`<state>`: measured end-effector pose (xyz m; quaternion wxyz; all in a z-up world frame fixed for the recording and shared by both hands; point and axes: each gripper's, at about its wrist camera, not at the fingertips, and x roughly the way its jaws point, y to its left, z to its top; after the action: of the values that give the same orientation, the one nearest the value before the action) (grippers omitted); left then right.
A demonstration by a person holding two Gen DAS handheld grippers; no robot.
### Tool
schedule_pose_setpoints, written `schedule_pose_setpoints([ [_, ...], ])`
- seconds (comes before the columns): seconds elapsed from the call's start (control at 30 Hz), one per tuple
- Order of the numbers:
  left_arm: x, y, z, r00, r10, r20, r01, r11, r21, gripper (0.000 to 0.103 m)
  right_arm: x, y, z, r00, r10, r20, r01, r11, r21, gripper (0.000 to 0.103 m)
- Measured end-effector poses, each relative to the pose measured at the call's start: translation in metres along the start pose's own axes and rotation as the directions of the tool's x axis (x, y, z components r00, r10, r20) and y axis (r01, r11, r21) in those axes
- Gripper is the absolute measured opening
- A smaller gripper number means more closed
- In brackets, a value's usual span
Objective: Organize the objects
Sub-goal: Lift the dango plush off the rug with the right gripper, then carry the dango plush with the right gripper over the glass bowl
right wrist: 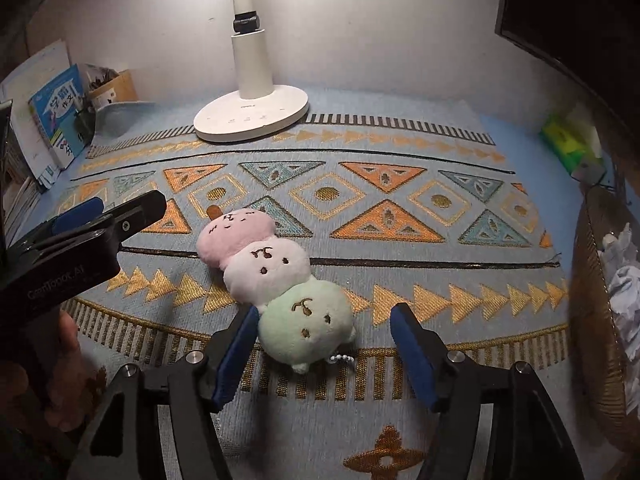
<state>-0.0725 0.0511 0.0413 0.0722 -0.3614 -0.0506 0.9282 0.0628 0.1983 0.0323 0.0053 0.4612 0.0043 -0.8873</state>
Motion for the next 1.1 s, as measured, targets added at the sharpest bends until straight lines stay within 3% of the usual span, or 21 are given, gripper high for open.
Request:
schedule_pose_setpoints([
  [0.07,0.0,0.0,0.0,1.0,0.001,0.0,-0.001,1.0,0.001,0.102,0.008,0.0,0.004,0.999,0.04,-0.007,-0.04,0.999,-0.017,0.074],
  [0.2,0.0,0.0,0.001,1.0,-0.003,-0.003,0.003,1.0,-0.001,0.102,0.023,-0.001,0.009,0.995,0.093,-0.031,-0.093,0.996,-0.009,0.074],
  [0.3,0.0,0.0,0.001,1.0,-0.003,-0.004,0.003,1.0,0.0,0.102,0.022,0.002,0.007,0.993,0.117,-0.012,-0.117,0.993,-0.007,0.054],
  [0.37,0.001,-0.001,0.001,1.0,0.002,-0.004,-0.002,1.0,0.007,0.102,0.017,0.007,0.006,0.995,0.103,0.004,-0.103,0.995,-0.006,0.047],
  [0.53,-0.011,-0.011,-0.002,0.999,0.037,0.026,-0.038,0.998,0.041,0.102,-0.007,-0.004,0.003,0.994,0.085,0.066,-0.088,0.995,0.043,0.046],
  [0.7,-0.039,-0.033,-0.004,0.992,0.112,0.065,-0.118,0.989,0.089,0.102,-0.049,-0.026,0.001,0.988,0.063,0.141,-0.078,0.992,0.1,0.046],
  [0.83,-0.066,-0.057,-0.009,0.994,0.065,0.093,-0.075,0.992,0.101,0.102,-0.081,-0.042,-0.003,0.982,0.034,0.184,-0.061,0.988,0.143,0.046],
  [1.1,-0.095,-0.123,-0.02,0.99,-0.066,0.124,0.041,0.98,0.195,0.1,-0.137,-0.096,-0.029,0.959,-0.126,0.253,0.058,0.965,0.258,0.045],
])
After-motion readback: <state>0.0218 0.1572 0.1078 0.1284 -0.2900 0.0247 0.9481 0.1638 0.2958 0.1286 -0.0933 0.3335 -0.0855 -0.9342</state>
